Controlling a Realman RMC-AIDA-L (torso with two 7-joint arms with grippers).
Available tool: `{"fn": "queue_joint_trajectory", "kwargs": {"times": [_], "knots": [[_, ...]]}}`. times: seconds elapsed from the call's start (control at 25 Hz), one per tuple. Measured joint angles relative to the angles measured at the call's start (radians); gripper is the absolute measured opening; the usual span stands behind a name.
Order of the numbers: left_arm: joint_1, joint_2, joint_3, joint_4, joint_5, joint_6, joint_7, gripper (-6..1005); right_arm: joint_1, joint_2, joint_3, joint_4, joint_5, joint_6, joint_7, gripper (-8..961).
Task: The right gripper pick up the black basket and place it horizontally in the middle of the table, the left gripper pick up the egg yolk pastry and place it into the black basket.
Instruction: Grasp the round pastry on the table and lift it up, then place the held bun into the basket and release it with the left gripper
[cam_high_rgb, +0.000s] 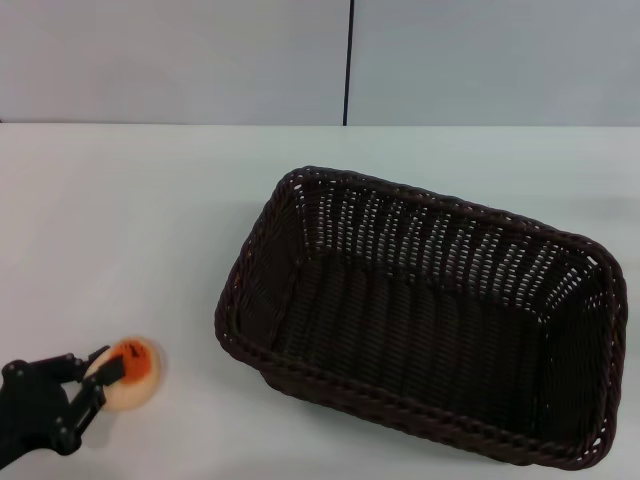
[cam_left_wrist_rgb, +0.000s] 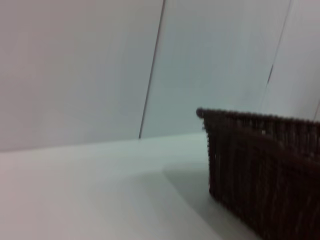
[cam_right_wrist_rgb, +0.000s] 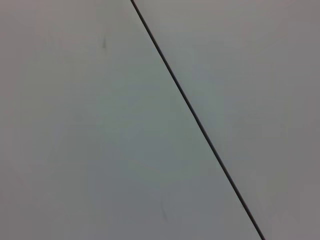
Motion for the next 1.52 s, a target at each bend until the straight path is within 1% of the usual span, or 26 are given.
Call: {"fn": "queue_joint_trajectory", "kwargs": {"times": [0.04, 0.08, 0.12, 0.16, 0.28, 0.32, 0.36, 0.4, 0.56, 0.6, 0.64, 0.8, 0.84, 0.96, 1.0, 1.04, 1.08, 1.12, 1.16, 1.2, 1.24, 1.32, 1.44, 1.52], "knots": [[0.000, 0.000, 0.000, 0.000, 0.000, 0.000, 0.000, 117, 0.000, 0.000, 0.000, 0.000, 0.000, 0.000, 0.000, 639], [-0.003, 0.000, -0.011, -0.002, -0.002, 0.008, 0.000, 104, 0.000, 0.000, 0.000, 0.000, 0.000, 0.000, 0.000, 639], [-0.011, -0.002, -0.042, -0.013, -0.007, 0.024, 0.000, 92, 0.000, 0.000, 0.000, 0.000, 0.000, 0.000, 0.000, 639], [-0.011, -0.002, -0.042, -0.013, -0.007, 0.024, 0.000, 90, 0.000, 0.000, 0.000, 0.000, 0.000, 0.000, 0.000, 639], [-0.023, -0.002, -0.097, -0.031, -0.019, 0.051, 0.000, 82, 0.000, 0.000, 0.000, -0.001, 0.000, -0.002, 0.000, 639], [-0.029, -0.001, -0.136, -0.033, -0.028, 0.081, 0.000, 80, 0.000, -0.001, 0.000, -0.001, 0.000, -0.003, 0.000, 639], [-0.029, -0.001, -0.136, -0.033, -0.028, 0.081, 0.000, 78, 0.000, -0.001, 0.000, -0.001, 0.000, -0.003, 0.000, 639], [-0.040, -0.001, -0.173, -0.033, -0.044, 0.124, -0.004, 75, 0.001, -0.001, 0.000, -0.001, 0.000, -0.003, 0.000, 639], [-0.061, 0.000, -0.192, -0.040, -0.085, 0.159, -0.024, 65, 0.004, 0.000, 0.000, 0.000, 0.000, -0.004, 0.000, 640], [-0.086, -0.001, -0.194, -0.060, -0.117, 0.164, -0.049, 63, 0.005, 0.000, -0.001, 0.006, 0.000, -0.004, 0.000, 640], [-0.086, -0.001, -0.194, -0.060, -0.117, 0.164, -0.049, 63, 0.005, 0.000, -0.001, 0.006, 0.000, -0.004, 0.000, 640], [-0.146, -0.001, -0.194, -0.116, -0.133, 0.165, -0.062, 64, 0.008, 0.000, -0.004, 0.014, 0.000, -0.004, 0.000, 640], [-0.172, -0.002, -0.192, -0.138, -0.132, 0.166, -0.061, 63, 0.009, 0.000, -0.005, 0.016, 0.000, -0.004, 0.000, 639], [-0.172, -0.002, -0.192, -0.138, -0.132, 0.166, -0.061, 59, 0.011, 0.001, -0.005, 0.023, 0.000, -0.004, 0.000, 639], [-0.202, -0.003, -0.187, -0.160, -0.128, 0.166, -0.059, 58, 0.012, 0.001, -0.005, 0.024, 0.000, -0.004, 0.000, 639], [-0.276, -0.009, -0.083, -0.188, -0.122, 0.148, -0.046, 58, 0.013, 0.001, -0.005, 0.024, 0.000, -0.004, 0.000, 640], [-0.285, -0.010, -0.060, -0.190, -0.121, 0.141, -0.045, 58, 0.013, 0.001, -0.006, 0.025, 0.000, -0.004, 0.001, 640], [-0.314, -0.011, 0.018, -0.201, -0.121, 0.119, -0.036, 59, 0.013, 0.001, -0.006, 0.025, 0.000, -0.004, 0.002, 640], [-0.314, -0.011, 0.018, -0.201, -0.121, 0.119, -0.036, 59, 0.013, 0.001, -0.006, 0.025, 0.000, -0.004, 0.002, 640], [-0.330, -0.012, 0.067, -0.212, -0.121, 0.104, -0.023, 59, 0.013, 0.001, -0.006, 0.026, 0.000, -0.004, 0.003, 640], [-0.330, -0.012, 0.067, -0.212, -0.121, 0.104, -0.023, 62, 0.013, 0.001, -0.007, 0.026, 0.000, -0.004, 0.003, 640], [-0.343, -0.014, 0.112, -0.229, -0.120, 0.087, -0.007, 67, 0.012, 0.002, -0.009, 0.026, 0.000, -0.004, 0.006, 640], [-0.343, -0.014, 0.117, -0.241, -0.121, 0.079, -0.002, 75, 0.012, 0.002, -0.010, 0.028, -0.001, -0.004, 0.007, 639], [-0.337, -0.014, 0.117, -0.249, -0.125, 0.078, 0.001, 127, 0.012, 0.002, -0.010, 0.031, -0.004, -0.004, 0.007, 639]]}}
